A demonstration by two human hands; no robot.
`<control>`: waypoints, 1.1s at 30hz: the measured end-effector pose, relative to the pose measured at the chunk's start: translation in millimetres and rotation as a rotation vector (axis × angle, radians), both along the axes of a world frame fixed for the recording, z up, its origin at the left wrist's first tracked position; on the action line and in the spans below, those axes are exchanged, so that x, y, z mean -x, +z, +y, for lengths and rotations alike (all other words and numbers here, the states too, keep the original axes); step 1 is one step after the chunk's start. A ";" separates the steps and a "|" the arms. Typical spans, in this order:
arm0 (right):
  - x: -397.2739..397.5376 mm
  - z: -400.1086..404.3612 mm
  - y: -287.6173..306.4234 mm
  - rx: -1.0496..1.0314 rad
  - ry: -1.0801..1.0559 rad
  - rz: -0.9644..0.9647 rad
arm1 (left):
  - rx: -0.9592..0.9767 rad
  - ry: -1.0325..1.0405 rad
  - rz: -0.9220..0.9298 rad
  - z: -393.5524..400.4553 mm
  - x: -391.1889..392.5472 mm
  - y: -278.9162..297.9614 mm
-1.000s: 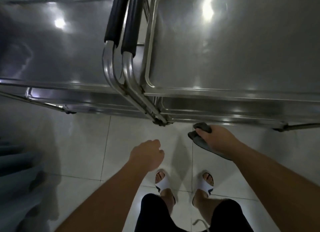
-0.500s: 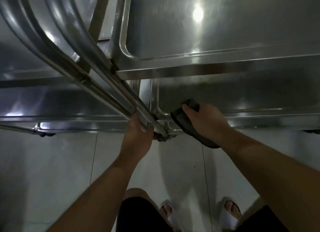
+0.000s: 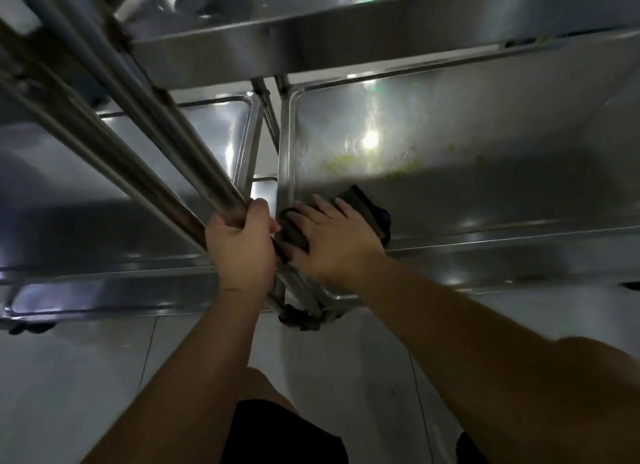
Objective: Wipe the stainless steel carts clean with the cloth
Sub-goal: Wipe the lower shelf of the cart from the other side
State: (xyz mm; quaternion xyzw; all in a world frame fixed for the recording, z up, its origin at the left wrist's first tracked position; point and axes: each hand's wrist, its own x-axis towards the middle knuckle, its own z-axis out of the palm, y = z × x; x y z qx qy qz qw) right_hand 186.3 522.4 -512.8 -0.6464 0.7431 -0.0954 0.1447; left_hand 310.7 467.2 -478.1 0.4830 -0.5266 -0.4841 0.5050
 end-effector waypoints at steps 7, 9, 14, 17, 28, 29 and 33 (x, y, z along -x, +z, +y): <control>81.2 54.1 -7.3 0.012 -0.283 0.094 | -0.019 -0.020 0.009 7.6 1.9 3.4; 134.5 93.8 -8.9 0.048 -0.427 0.175 | -0.018 -0.021 0.020 9.3 1.9 3.1; 237.6 149.4 -7.6 -0.023 -0.810 0.132 | 0.019 0.050 0.060 11.1 11.4 0.6; 193.6 105.8 -10.0 0.001 -0.869 0.142 | 0.035 0.079 0.087 10.9 15.5 -1.9; 25.1 -46.4 -0.1 0.087 0.126 0.034 | 0.131 0.048 0.121 6.4 15.0 -8.4; 47.9 -42.7 0.8 0.108 0.091 0.079 | 0.136 0.049 0.099 6.6 14.2 -8.7; 172.4 -5.9 -1.2 0.093 -0.340 0.274 | 0.137 0.039 0.099 7.0 14.2 -9.4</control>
